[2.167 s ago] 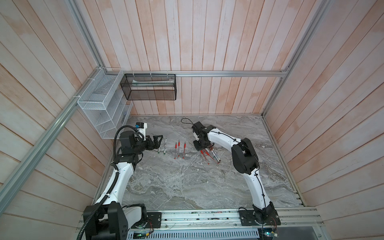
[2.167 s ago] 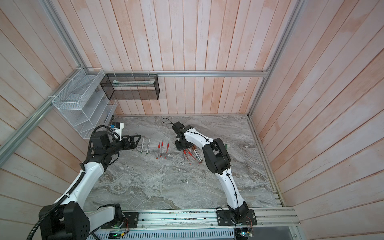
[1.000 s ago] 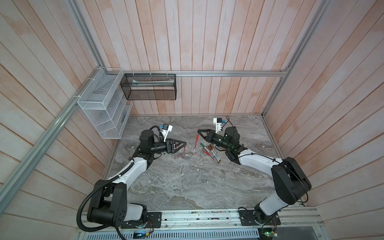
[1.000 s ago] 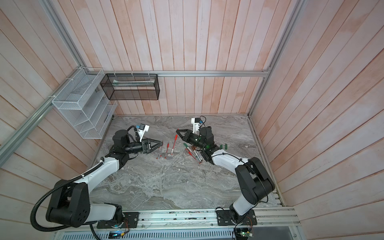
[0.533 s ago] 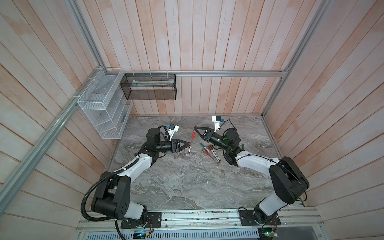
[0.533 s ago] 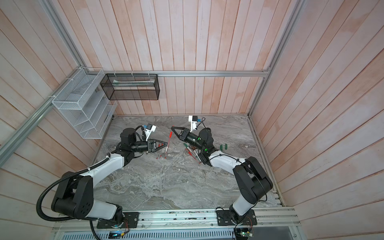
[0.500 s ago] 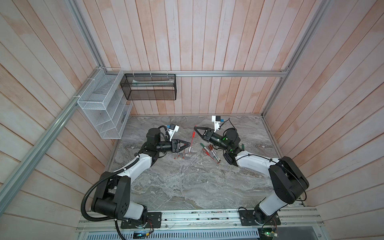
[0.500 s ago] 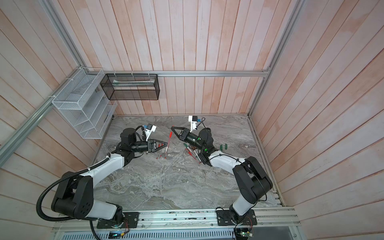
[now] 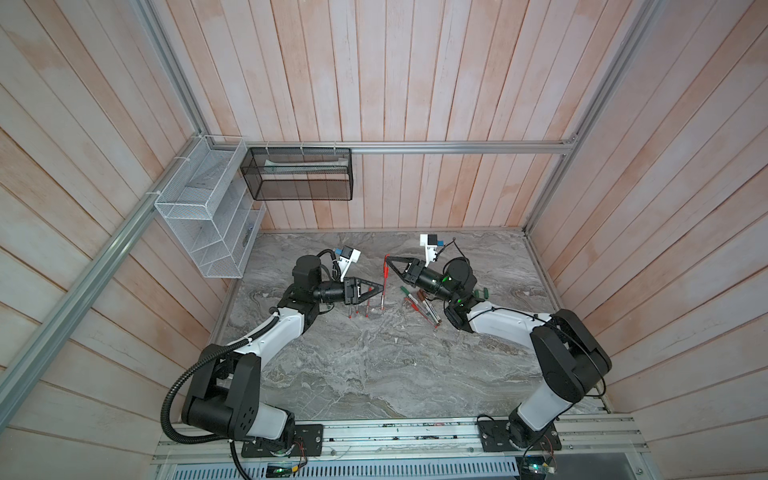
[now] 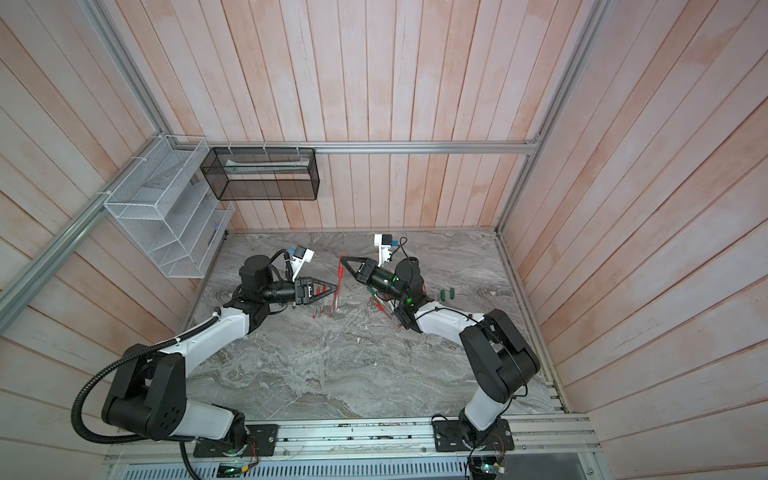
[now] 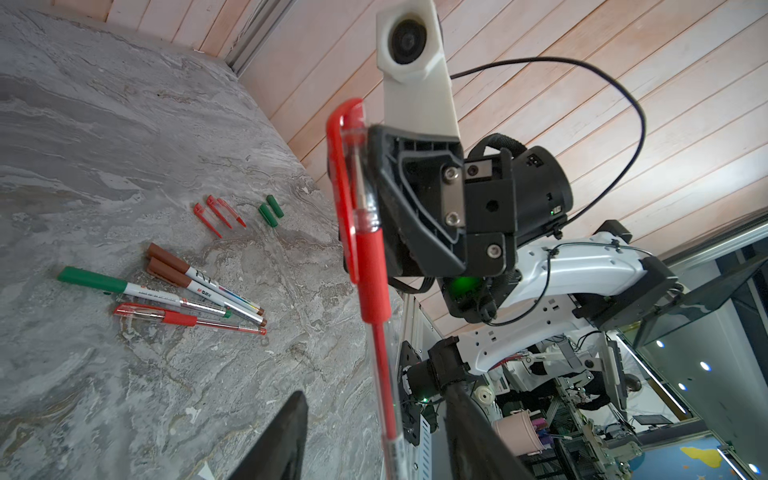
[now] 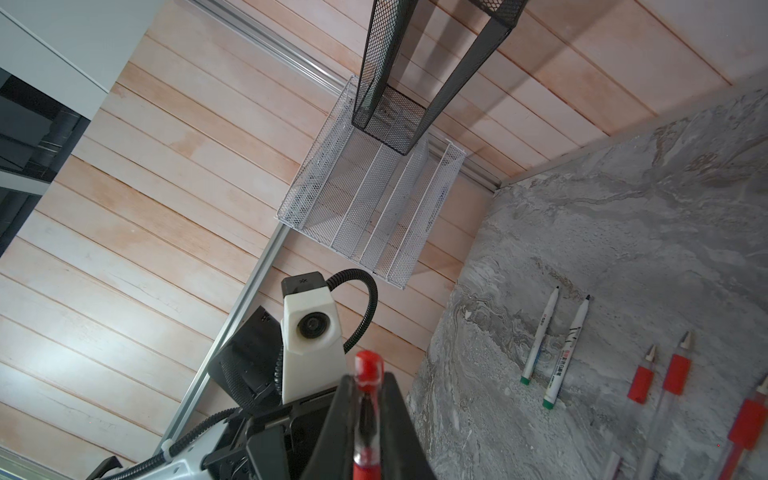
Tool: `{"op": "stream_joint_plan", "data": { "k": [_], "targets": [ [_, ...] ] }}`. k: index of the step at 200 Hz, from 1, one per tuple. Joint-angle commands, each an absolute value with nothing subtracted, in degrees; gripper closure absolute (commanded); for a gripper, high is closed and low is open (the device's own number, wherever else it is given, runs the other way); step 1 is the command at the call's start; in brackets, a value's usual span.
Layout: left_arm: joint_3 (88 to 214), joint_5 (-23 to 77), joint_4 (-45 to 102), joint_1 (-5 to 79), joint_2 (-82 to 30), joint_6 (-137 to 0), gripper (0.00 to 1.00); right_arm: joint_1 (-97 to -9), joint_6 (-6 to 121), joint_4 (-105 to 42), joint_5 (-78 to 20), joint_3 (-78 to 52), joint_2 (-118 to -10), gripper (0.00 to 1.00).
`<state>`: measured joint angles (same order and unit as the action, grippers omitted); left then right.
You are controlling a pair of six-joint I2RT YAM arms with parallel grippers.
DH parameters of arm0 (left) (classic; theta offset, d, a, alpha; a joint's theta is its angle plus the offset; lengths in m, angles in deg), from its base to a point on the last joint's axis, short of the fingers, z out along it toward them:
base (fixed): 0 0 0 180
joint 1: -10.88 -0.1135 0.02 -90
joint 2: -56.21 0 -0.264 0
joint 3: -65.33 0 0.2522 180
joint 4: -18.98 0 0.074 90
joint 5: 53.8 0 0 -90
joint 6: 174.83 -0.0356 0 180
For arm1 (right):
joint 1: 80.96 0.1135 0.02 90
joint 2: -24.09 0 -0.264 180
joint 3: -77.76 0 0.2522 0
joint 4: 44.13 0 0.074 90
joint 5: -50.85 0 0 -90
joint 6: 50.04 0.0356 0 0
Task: Open the pen caps
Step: 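Grip the red pen body with the left gripper while the right holds the cap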
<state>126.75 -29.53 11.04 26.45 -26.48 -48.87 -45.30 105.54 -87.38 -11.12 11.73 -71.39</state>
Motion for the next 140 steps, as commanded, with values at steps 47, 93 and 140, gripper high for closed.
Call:
{"op": "stream_joint_plan", "data": {
  "k": [47,93,140],
  "targets": [
    [129.04,-29.25,12.75,28.72,-28.19,-48.92,0.71,-43.91,105.12,-90.82,-10.02,9.78,-72.94,1.00],
    [129.25,-27.28,16.18,28.87,-28.22,-51.91,1.00,-44.07,104.01,-89.01,-10.69,10.56,-71.49,1.00],
    [129.85,-26.96,21.18,29.07,-27.14,-57.92,1.00,-44.31,103.60,-88.58,-9.10,10.25,-72.05,0.91]
  ]
}}
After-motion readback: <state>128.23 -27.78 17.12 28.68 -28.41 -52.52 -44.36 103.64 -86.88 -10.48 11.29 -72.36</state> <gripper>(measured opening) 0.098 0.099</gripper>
